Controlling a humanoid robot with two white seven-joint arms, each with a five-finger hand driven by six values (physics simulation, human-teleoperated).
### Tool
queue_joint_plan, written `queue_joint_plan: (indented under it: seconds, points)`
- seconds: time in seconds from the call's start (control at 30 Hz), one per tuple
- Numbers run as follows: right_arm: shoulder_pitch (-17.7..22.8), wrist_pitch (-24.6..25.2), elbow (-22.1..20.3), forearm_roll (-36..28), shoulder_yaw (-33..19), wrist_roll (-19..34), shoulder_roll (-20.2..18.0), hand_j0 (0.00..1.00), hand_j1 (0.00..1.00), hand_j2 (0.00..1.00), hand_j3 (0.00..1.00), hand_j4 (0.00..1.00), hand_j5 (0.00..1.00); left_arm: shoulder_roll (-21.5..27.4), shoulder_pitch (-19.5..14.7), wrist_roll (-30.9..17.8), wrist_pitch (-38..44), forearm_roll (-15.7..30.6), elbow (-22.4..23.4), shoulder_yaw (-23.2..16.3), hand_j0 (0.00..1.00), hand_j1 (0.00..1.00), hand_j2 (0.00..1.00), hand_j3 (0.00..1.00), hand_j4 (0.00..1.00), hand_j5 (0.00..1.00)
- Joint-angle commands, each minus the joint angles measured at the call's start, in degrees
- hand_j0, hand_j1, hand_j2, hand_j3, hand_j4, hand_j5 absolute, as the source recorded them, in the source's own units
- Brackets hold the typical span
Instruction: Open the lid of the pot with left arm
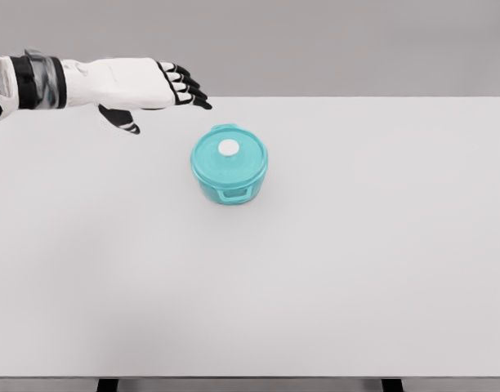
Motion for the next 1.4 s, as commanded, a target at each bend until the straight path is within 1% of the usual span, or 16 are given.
queue_joint_plan:
  seconds: [0.0,0.1,0.17,0.23,0.27,0.33,0.4,0.43,0.57,0.6,0.67,0.93,1.0,1.07,1.1,1.37]
  points:
    - [0.0,0.0,0.0,0.0,0.0,0.0,0.0,1.00,1.00,1.00,1.00,1.00,1.00,-3.4,-0.1,0.0,0.1,0.2,0.1,-4.0,1.00,1.00,1.00,1.00,1.00,1.00]
    - [0.0,0.0,0.0,0.0,0.0,0.0,0.0,1.00,1.00,1.00,1.00,1.00,1.00,-6.2,-0.9,0.0,1.5,0.9,0.2,-4.3,1.00,1.00,1.00,1.00,1.00,1.00]
    - [0.0,0.0,0.0,0.0,0.0,0.0,0.0,1.00,1.00,1.00,1.00,1.00,1.00,-6.7,-1.8,0.0,3.2,1.9,0.2,-5.1,1.00,1.00,1.00,1.00,1.00,1.00]
    - [0.0,0.0,0.0,0.0,0.0,0.0,0.0,1.00,1.00,1.00,1.00,1.00,1.00,-7.6,-3.1,0.0,6.7,1.8,0.3,-6.8,1.00,1.00,1.00,1.00,1.00,1.00]
    - [0.0,0.0,0.0,0.0,0.0,0.0,0.0,1.00,1.00,1.00,1.00,1.00,1.00,-8.6,-3.1,0.0,7.9,1.8,0.4,-7.3,1.00,1.00,1.00,1.00,1.00,1.00]
    - [0.0,0.0,0.0,0.0,0.0,0.0,0.0,1.00,1.00,1.00,1.00,1.00,1.00,-8.8,-3.3,0.0,8.2,1.8,0.4,-8.7,1.00,1.00,1.00,1.00,1.00,1.00]
    - [0.0,0.0,0.0,0.0,0.0,0.0,0.0,1.00,1.00,1.00,1.00,1.00,1.00,-9.1,-3.3,0.0,8.5,1.6,0.6,-10.5,0.95,0.95,0.95,0.95,0.95,0.95]
    - [0.0,0.0,0.0,0.0,0.0,0.0,0.0,1.00,1.00,1.00,1.00,1.00,1.00,-9.2,-3.3,0.0,8.6,1.6,0.6,-10.8,0.93,0.93,0.93,0.93,0.93,0.93]
    - [0.0,0.0,0.0,0.0,0.0,0.0,0.0,1.00,1.00,1.00,1.00,1.00,1.00,-9.5,-3.3,0.0,8.6,1.5,0.7,-10.9,0.91,0.91,0.91,0.91,0.91,0.91]
    - [0.0,0.0,0.0,0.0,0.0,0.0,0.0,1.00,1.00,1.00,1.00,1.00,1.00,-9.5,-3.3,0.0,8.6,1.4,0.7,-10.9,0.88,0.88,0.88,0.88,0.88,0.88]
    - [0.0,0.0,0.0,0.0,0.0,0.0,0.0,1.00,1.00,1.00,1.00,1.00,1.00,-9.5,-3.3,0.0,8.7,1.3,0.8,-11.3,0.86,0.86,0.86,0.86,0.86,0.86]
    - [0.0,0.0,0.0,0.0,0.0,0.0,0.0,1.00,1.00,1.00,1.00,1.00,1.00,-9.5,-3.3,0.0,8.6,1.2,1.2,-12.7,0.86,0.86,0.86,0.86,0.86,0.86]
    - [0.0,0.0,0.0,0.0,0.0,0.0,0.0,1.00,1.00,1.00,1.00,1.00,1.00,-10.0,-3.3,0.0,8.5,1.2,2.7,-12.8,0.86,0.86,0.86,0.86,0.86,0.86]
    - [0.0,0.0,0.0,0.0,0.0,0.0,0.0,1.00,1.00,1.00,1.00,1.00,1.00,-10.9,-3.3,0.0,8.5,0.2,4.5,-12.8,0.86,0.86,0.86,0.86,0.86,0.86]
    - [0.0,0.0,0.0,0.0,0.0,0.0,0.0,1.00,1.00,1.00,1.00,1.00,1.00,-11.3,-3.3,0.0,8.5,-1.3,4.8,-12.8,0.86,0.86,0.86,0.86,0.86,0.86]
    - [0.0,0.0,0.0,0.0,0.0,0.0,0.0,1.00,1.00,1.00,1.00,1.00,1.00,-11.6,-3.3,0.6,8.6,-2.6,5.3,-12.8,0.86,0.86,0.86,0.86,0.86,0.86]
